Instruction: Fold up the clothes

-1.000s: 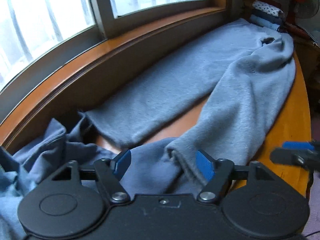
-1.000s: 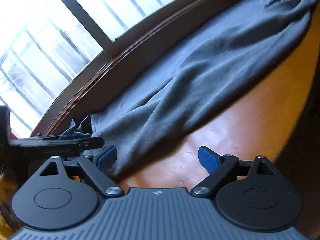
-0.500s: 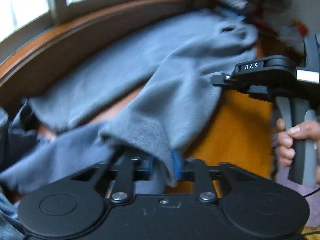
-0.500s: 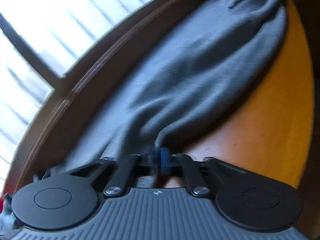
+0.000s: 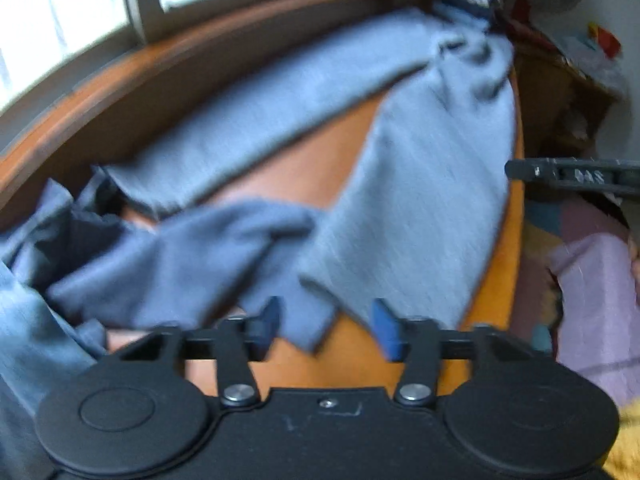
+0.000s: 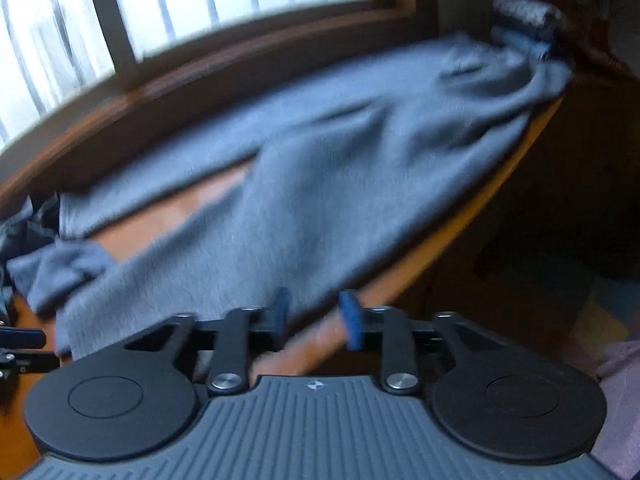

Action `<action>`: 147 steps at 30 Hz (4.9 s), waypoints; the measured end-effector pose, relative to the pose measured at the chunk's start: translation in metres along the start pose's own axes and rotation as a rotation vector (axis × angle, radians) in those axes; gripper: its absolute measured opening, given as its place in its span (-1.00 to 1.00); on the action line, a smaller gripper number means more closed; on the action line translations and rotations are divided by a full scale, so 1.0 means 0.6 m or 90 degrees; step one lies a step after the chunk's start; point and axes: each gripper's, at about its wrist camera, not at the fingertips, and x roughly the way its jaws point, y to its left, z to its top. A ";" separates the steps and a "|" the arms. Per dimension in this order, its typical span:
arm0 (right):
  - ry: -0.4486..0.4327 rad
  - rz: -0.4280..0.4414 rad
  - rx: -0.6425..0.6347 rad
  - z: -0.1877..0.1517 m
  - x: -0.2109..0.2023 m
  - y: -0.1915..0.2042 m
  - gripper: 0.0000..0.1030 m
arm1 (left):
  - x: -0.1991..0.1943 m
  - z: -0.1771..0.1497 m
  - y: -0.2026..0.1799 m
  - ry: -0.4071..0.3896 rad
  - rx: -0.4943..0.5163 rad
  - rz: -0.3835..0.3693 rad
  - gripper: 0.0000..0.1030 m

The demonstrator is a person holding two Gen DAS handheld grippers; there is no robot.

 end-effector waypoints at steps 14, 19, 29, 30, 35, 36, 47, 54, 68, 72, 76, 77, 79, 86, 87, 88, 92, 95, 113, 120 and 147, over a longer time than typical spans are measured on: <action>0.068 0.090 -0.190 -0.060 0.020 0.103 0.40 | 0.092 0.033 -0.004 0.077 0.040 0.048 0.24; 0.089 0.124 -0.252 -0.083 0.022 0.133 0.52 | 0.058 0.005 -0.001 0.104 0.008 0.062 0.27; 0.026 0.172 -0.173 -0.069 -0.008 0.058 0.65 | 0.050 0.054 -0.066 0.048 0.017 0.100 0.43; 0.020 0.167 -0.158 -0.064 -0.006 0.044 0.65 | 0.053 0.064 -0.074 0.041 0.014 0.100 0.45; -0.004 0.123 -0.048 -0.043 -0.010 -0.089 0.65 | 0.079 0.113 -0.124 0.014 0.007 0.095 0.45; -0.010 0.113 -0.029 -0.040 -0.012 -0.120 0.65 | 0.091 0.128 -0.143 0.010 0.006 0.092 0.45; -0.039 0.038 0.048 0.038 -0.006 -0.521 0.65 | 0.237 0.341 -0.379 -0.023 -0.072 0.090 0.45; -0.030 0.047 0.074 0.122 0.012 -0.729 0.66 | 0.311 0.424 -0.480 -0.012 -0.083 0.114 0.55; -0.033 0.123 -0.017 0.390 0.214 -0.902 0.66 | 0.510 0.600 -0.533 0.000 -0.204 0.133 0.60; -0.033 0.169 -0.059 0.470 0.265 -0.928 0.66 | 0.554 0.647 -0.545 0.027 -0.235 0.123 0.59; -0.035 0.224 -0.074 0.530 0.314 -0.945 0.66 | 0.559 0.672 -0.561 0.013 -0.244 0.159 0.60; -0.031 0.244 -0.078 0.547 0.331 -0.947 0.66 | 0.562 0.675 -0.562 0.016 -0.251 0.172 0.61; -0.022 0.279 -0.095 0.584 0.368 -0.946 0.66 | 0.571 0.681 -0.562 0.028 -0.275 0.202 0.61; 0.010 0.384 -0.210 0.703 0.514 -0.912 0.65 | 0.587 0.709 -0.558 0.033 -0.422 0.313 0.63; 0.016 0.402 -0.221 0.718 0.535 -0.906 0.65 | 0.590 0.716 -0.558 0.036 -0.441 0.329 0.63; 0.022 0.420 -0.232 0.733 0.555 -0.901 0.65 | 0.593 0.723 -0.558 0.039 -0.457 0.346 0.63; 0.045 0.447 -0.251 0.779 0.640 -0.868 0.64 | 0.590 0.744 -0.566 0.030 -0.502 0.387 0.63; 0.053 0.439 -0.278 0.799 0.694 -0.839 0.56 | 0.590 0.753 -0.566 0.032 -0.519 0.399 0.65; 0.083 0.471 -0.335 0.812 0.812 -0.770 -0.58 | 0.596 0.797 -0.477 0.035 -0.450 0.477 0.66; -0.013 0.653 -0.089 0.866 0.697 -0.855 -0.91 | 0.608 0.815 -0.423 0.008 -0.306 0.499 0.66; 0.065 0.395 -0.356 0.753 0.595 -0.704 0.57 | 0.536 0.619 -0.293 0.068 -0.479 0.666 0.78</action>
